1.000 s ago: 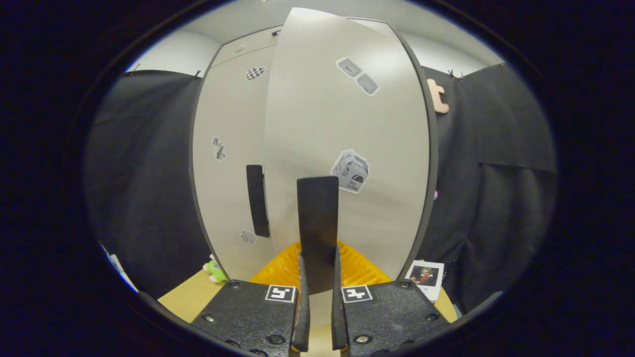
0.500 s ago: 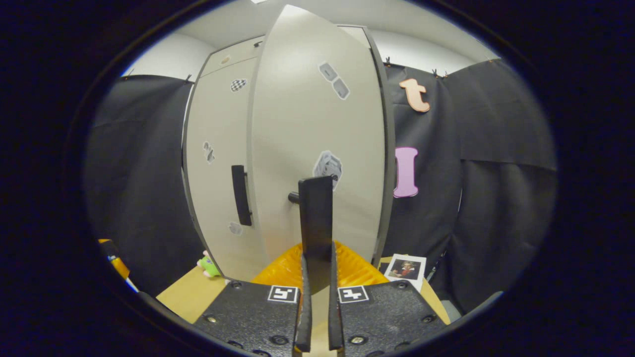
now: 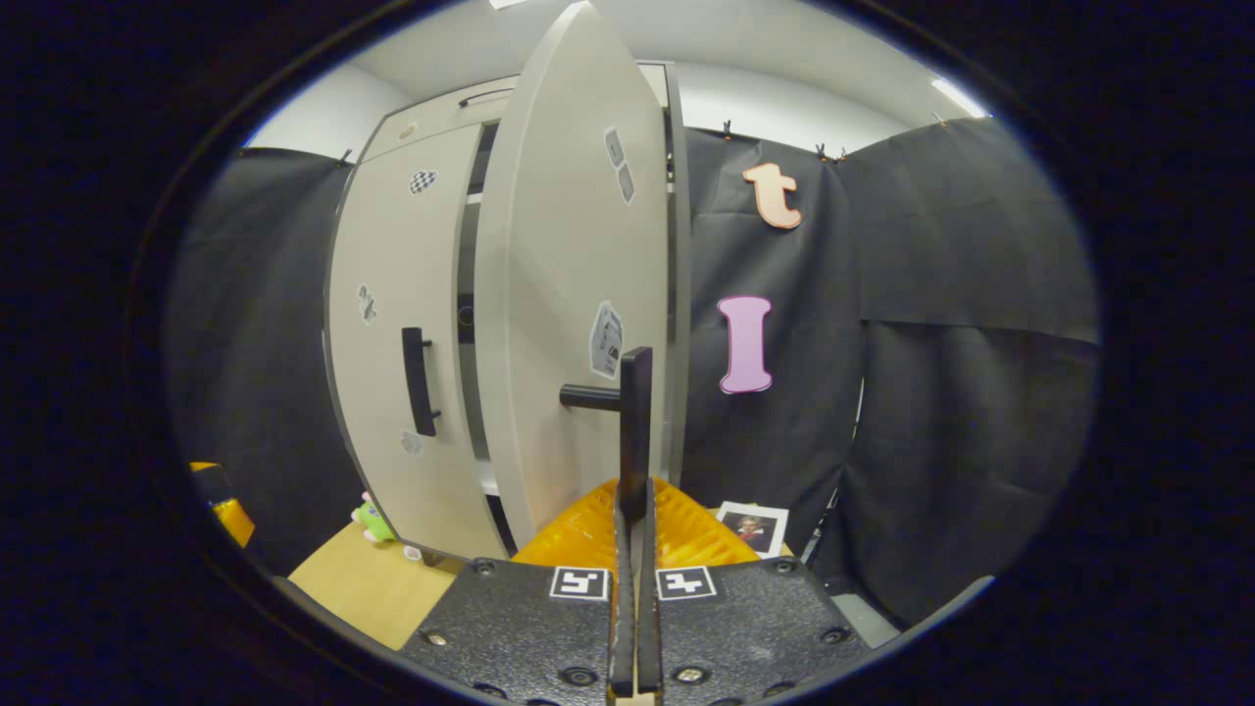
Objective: Open the right door of the double-door shoe cabinet with the right hand, and open the left door with the left hand.
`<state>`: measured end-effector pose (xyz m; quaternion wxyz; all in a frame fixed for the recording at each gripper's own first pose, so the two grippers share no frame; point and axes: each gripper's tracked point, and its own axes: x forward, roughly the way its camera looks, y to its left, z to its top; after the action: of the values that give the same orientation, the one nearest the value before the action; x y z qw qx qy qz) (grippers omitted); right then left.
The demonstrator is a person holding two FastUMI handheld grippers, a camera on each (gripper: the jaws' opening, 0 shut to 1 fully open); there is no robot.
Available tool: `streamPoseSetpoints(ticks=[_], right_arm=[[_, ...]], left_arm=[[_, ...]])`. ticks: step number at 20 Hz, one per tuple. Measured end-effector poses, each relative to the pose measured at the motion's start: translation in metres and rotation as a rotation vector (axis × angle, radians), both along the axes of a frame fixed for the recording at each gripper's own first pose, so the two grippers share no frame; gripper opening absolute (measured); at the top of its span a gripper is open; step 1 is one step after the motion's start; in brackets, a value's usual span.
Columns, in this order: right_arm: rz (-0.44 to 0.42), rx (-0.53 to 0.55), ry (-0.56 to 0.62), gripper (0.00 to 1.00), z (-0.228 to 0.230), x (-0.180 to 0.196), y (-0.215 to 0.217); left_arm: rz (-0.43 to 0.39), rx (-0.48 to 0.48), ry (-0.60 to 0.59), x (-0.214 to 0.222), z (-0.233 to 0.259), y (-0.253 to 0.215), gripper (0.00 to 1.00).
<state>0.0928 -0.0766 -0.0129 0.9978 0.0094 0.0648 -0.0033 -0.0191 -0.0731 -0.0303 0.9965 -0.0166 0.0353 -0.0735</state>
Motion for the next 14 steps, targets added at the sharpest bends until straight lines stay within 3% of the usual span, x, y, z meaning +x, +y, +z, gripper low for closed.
streamPoseSetpoints(ticks=[1, 7, 14], right_arm=[[-0.003, 0.002, -0.001, 0.02, 0.001, 0.000, -0.009], [0.029, 0.019, 0.008, 0.04, 0.001, 0.005, -0.050], [0.157, 0.065, 0.023, 0.04, -0.002, 0.011, -0.058]], left_arm=[[-0.006, 0.004, -0.004, 0.002, 0.002, -0.009, 0.95], [-0.014, 0.006, -0.013, 0.009, 0.017, -0.058, 0.95], [0.051, 0.020, 0.001, 0.011, 0.026, -0.099, 0.95]])
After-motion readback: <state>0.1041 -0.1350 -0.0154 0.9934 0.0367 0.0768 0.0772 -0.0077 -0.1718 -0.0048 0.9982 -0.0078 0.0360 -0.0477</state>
